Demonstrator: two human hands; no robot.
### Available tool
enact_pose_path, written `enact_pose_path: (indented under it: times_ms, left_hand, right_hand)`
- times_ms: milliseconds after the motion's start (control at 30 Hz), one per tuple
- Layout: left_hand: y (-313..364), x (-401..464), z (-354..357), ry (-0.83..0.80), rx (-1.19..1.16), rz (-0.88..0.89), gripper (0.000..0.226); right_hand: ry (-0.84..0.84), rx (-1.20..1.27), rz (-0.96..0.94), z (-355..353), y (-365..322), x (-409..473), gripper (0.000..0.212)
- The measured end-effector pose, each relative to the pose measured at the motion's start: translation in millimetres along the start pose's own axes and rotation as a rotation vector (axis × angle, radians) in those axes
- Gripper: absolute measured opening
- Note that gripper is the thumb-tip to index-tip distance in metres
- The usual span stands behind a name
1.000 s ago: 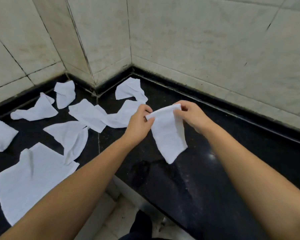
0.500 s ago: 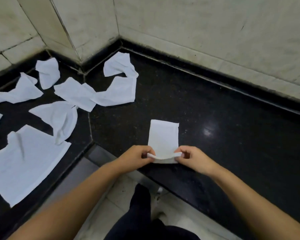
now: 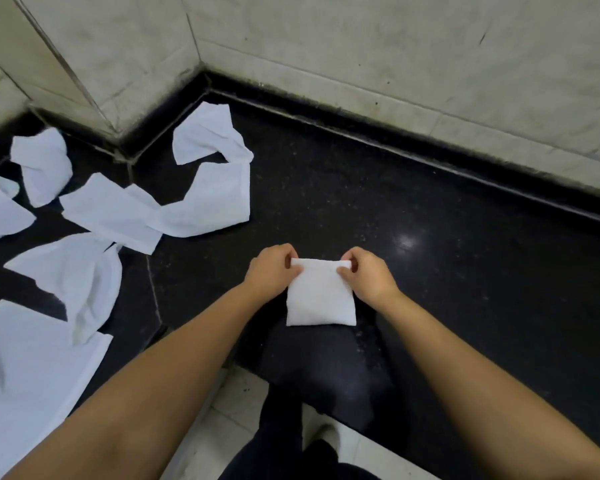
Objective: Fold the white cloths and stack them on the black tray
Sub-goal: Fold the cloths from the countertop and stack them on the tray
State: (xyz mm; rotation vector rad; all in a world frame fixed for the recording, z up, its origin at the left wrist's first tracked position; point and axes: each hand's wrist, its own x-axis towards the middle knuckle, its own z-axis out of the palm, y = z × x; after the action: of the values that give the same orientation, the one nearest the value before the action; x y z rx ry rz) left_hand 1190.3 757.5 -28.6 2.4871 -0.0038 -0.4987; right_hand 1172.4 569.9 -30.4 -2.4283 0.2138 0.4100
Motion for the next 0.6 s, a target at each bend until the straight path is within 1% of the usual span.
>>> enact_pose_path:
  times_ms: [33,100,167,233,333,500,600]
  left_hand:
    - [0.0,3.5,3.6,0.003,0.067,0.009,0.006]
    - [-0.7,6.1,10.5,0.026,0.143,0.021,0.016]
    - [-1.5,3.3,14.1,0.071,0.125,-0.005,0.027]
    - [-2.8,-5.4,16.0,0.139,0.051,-0.064,0.033]
    - [-7.3,-26.8,21.3,0.203,-0.024,-0.133,0.026]
    - [-16.7,-57.0,41.5,0.131,0.063,-0.177,0.031]
    - [-14.7,-62.6,46.6,0.145,0.043,-0.186,0.031]
  right_hand:
    - [0.004,-0.083,0.017,3.9,0.9,1.9,0.012]
    - [0.011,-0.184,0.027,8.7,0.9,2.6,0.018]
    - [0.017,-0.214,0.027,9.7,-0.4,1.6,0.025]
    - [0.021,-0.193,0.064,8.2,-1.1,-0.9,0.032]
    - [-0.001,-0.106,0.146,3.4,1.6,-8.2,0.033]
    - [-0.152,-0.07,0.233,2.2,11.8,-33.3,0.028]
    - [-0.169,-0.089,0.224,7.9,14.4,-44.2,0.031]
